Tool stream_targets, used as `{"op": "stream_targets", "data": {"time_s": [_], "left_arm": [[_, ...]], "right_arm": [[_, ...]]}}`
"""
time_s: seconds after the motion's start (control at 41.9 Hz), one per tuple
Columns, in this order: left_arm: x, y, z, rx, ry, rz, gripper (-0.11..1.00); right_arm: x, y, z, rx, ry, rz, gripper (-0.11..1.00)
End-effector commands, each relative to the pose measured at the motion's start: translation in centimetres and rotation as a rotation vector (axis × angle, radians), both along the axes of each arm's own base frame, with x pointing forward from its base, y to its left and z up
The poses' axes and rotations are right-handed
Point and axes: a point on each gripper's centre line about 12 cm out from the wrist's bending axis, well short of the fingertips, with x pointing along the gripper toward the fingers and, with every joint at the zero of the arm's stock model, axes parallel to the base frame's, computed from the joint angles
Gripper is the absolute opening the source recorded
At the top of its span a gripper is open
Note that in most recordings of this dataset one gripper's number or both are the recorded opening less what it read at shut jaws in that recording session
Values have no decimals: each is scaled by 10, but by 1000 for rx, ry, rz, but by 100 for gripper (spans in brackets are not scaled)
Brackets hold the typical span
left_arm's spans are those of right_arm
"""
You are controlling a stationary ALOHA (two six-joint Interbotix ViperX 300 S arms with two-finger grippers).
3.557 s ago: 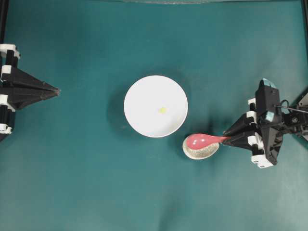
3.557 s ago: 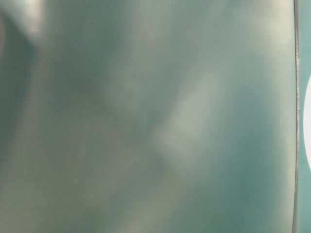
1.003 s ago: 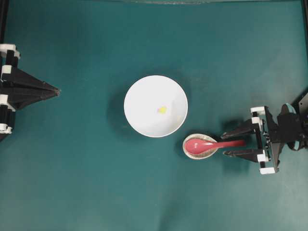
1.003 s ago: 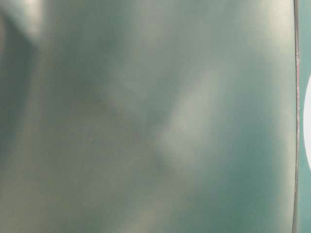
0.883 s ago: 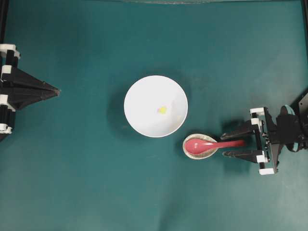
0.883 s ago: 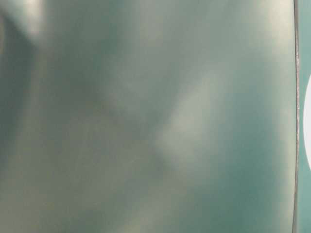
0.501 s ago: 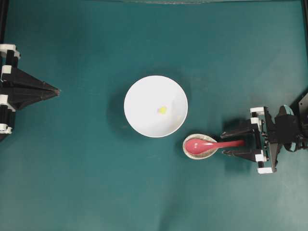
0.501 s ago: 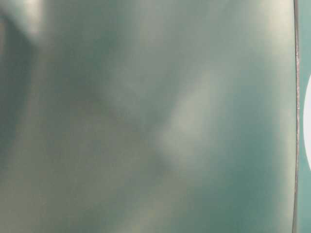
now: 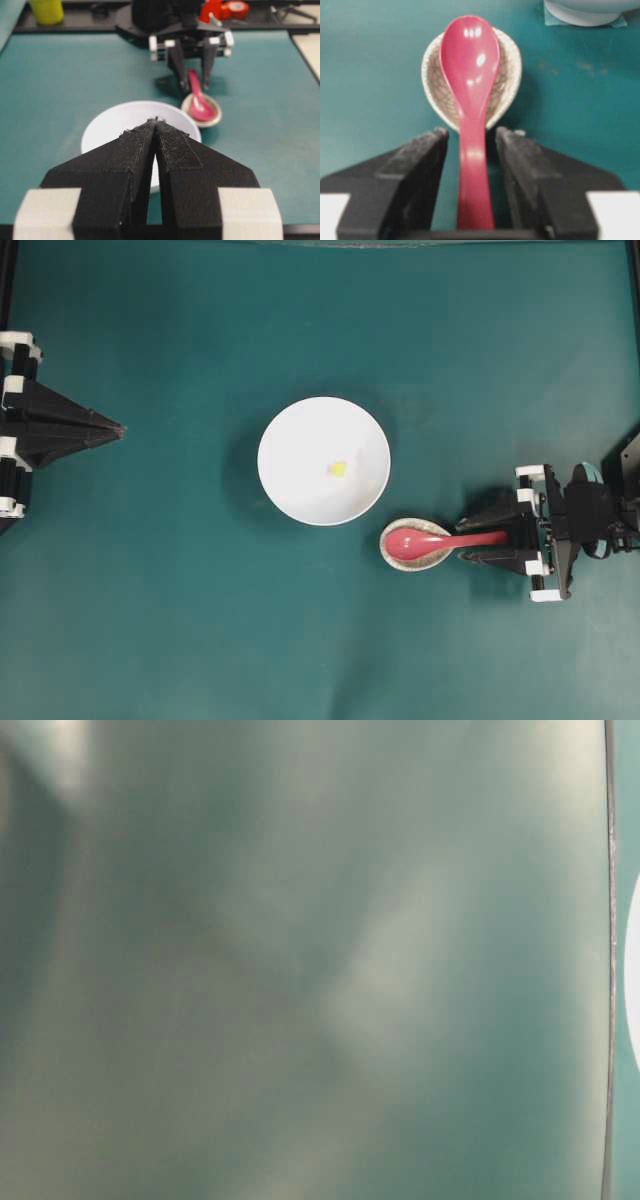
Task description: Scoop the yellow hexagonal prism block from the bowl with a spoon using the right arm.
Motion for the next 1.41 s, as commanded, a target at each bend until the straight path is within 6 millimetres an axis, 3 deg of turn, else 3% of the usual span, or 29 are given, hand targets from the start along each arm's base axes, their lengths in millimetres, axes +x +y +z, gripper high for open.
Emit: {"op": "stream_targets", "data": {"time_s": [0.0, 0.239, 0.477, 0.645, 1.026, 1.385], "left_arm": [[3, 0, 7, 1, -17, -2, 0], [3, 0, 7, 1, -17, -2, 0], [3, 0, 7, 1, -17, -2, 0], [3, 0, 8, 1, -18, -2, 0], [3, 0, 8, 3, -18, -2, 0], [3, 0, 7, 3, -18, -2, 0]], "right_arm": [[1, 1, 3, 4, -16, 2, 50], [1, 1, 3, 4, -16, 2, 46], [1, 1, 3, 4, -16, 2, 24], [1, 2, 9, 20, -34, 5, 23], [5, 1, 51, 101, -81, -4, 23], [26, -26, 124, 82, -6, -34, 23]]}}
